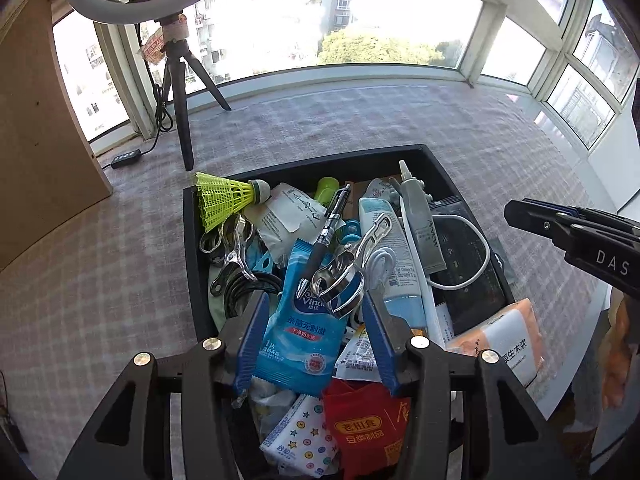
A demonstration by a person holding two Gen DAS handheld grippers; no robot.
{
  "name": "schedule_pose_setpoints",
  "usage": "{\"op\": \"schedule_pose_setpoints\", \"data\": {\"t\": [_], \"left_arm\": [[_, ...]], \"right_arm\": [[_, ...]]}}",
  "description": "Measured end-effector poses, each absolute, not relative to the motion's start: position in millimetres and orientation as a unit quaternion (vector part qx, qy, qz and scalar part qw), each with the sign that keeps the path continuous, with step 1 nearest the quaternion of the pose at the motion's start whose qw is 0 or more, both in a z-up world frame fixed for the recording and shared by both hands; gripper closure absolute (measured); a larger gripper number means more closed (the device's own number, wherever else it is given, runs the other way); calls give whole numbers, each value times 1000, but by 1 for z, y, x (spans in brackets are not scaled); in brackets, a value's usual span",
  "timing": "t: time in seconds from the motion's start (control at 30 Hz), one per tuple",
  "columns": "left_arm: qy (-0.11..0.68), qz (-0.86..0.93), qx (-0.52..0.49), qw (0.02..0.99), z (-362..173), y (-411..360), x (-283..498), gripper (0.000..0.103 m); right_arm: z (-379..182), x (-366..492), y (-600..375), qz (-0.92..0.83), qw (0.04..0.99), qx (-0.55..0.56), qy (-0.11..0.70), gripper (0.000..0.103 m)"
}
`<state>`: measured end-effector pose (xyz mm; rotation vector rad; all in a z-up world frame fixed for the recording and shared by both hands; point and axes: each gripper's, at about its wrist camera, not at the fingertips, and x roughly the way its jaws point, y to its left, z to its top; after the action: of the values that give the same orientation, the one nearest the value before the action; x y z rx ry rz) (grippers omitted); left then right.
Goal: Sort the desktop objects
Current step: 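Move the right gripper to the grey Ta sachet beside the tray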
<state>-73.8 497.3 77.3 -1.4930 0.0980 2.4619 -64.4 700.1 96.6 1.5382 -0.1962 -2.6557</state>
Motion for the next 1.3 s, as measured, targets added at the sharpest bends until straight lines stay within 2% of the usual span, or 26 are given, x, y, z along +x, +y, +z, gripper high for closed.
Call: {"op": "schedule_pose_setpoints", "data": {"t": [0.17, 0.3, 0.47, 0.63, 0.9, 0.93, 1.0, 1.3], "left_arm": [[37, 851, -509, 125, 81, 490, -69, 50], [30, 851, -512, 112, 77, 476, -67, 50], [29, 846, -524, 99, 66, 463, -61, 50], [34, 839, -535, 90, 56, 454, -53, 50], [22, 834, -547, 67, 49, 438, -50, 50], [21, 833, -549, 64, 48, 437, -50, 50], [18, 832, -551, 61, 47, 435, -50, 50], [15, 825, -564, 34, 40, 418, -45, 50]], "right_arm": [[91, -56, 723, -860, 23, 503, -83, 79], [86, -49, 757, -859, -2, 506, -85, 65], [57, -40, 806, -833, -19, 543, -106, 60], [12, -32, 824, -803, -22, 588, -97, 59], [-25, -24, 830, -785, -2, 617, -54, 59], [-27, -27, 832, -784, -2, 618, -61, 58], [-33, -35, 834, -782, -7, 619, -76, 47], [-45, -65, 822, -790, 31, 610, -45, 46]]}}
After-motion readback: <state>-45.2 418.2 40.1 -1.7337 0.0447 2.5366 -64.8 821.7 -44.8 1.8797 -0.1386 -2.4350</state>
